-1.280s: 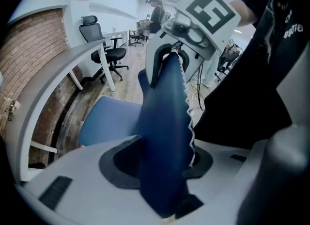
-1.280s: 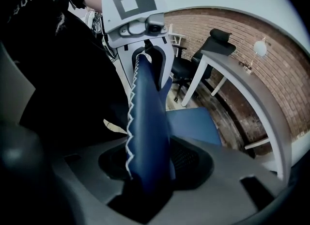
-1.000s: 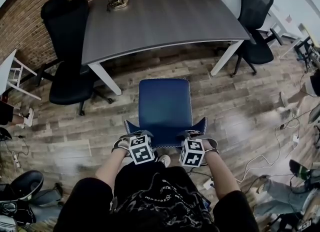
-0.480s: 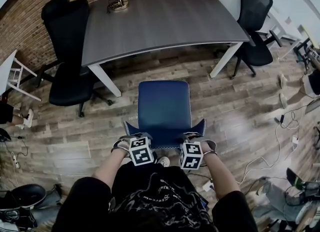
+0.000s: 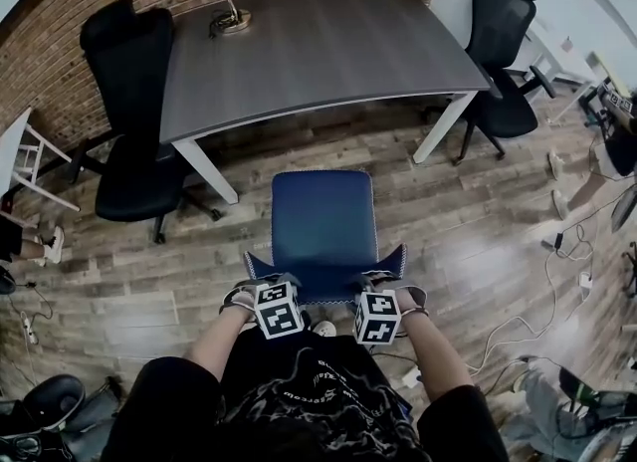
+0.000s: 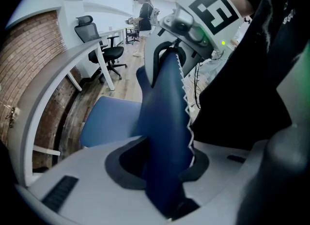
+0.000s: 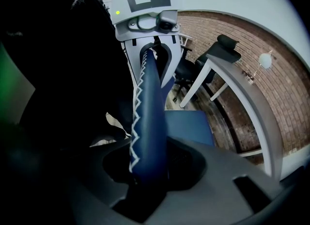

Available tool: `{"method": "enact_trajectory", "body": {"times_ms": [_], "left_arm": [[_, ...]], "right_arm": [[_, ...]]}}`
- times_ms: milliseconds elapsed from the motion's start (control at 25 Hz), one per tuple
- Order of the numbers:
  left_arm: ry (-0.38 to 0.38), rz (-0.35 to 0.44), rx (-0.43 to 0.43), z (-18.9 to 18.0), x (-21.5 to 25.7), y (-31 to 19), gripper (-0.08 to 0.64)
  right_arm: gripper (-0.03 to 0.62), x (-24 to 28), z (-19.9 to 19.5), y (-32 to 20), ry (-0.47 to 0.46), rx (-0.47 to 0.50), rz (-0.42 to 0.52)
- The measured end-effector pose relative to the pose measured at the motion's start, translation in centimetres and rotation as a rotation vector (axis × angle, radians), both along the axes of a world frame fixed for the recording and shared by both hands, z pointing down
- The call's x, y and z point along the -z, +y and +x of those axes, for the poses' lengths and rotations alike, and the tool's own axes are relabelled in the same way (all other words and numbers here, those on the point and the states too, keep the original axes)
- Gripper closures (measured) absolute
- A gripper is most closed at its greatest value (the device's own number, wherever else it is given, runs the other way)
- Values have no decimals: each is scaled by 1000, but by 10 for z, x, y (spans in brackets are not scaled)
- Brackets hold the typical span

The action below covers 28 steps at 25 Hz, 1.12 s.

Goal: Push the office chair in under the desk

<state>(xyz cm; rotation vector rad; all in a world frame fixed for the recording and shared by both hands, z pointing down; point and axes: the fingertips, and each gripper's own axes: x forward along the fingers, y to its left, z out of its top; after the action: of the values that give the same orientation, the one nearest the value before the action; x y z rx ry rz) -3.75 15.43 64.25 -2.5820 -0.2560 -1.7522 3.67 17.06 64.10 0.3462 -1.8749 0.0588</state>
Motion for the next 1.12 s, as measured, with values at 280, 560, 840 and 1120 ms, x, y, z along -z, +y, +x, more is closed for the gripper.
{"method": "enact_trajectory", "body": {"times_ms": [280, 560, 840, 1120], "left_arm": [[-1, 1, 6, 4, -1, -6, 440], [7, 7, 27, 13, -2, -17, 442], [4, 8, 37, 16, 0, -27, 442], [8, 10, 41, 19, 0, -38, 440]], "right_arm": [[486, -1, 4, -5, -5, -2, -7], [485, -2, 12, -16, -5, 2, -16], [485, -1, 15, -27, -4, 10, -14], [485, 0, 18, -38, -5, 14, -7]]}}
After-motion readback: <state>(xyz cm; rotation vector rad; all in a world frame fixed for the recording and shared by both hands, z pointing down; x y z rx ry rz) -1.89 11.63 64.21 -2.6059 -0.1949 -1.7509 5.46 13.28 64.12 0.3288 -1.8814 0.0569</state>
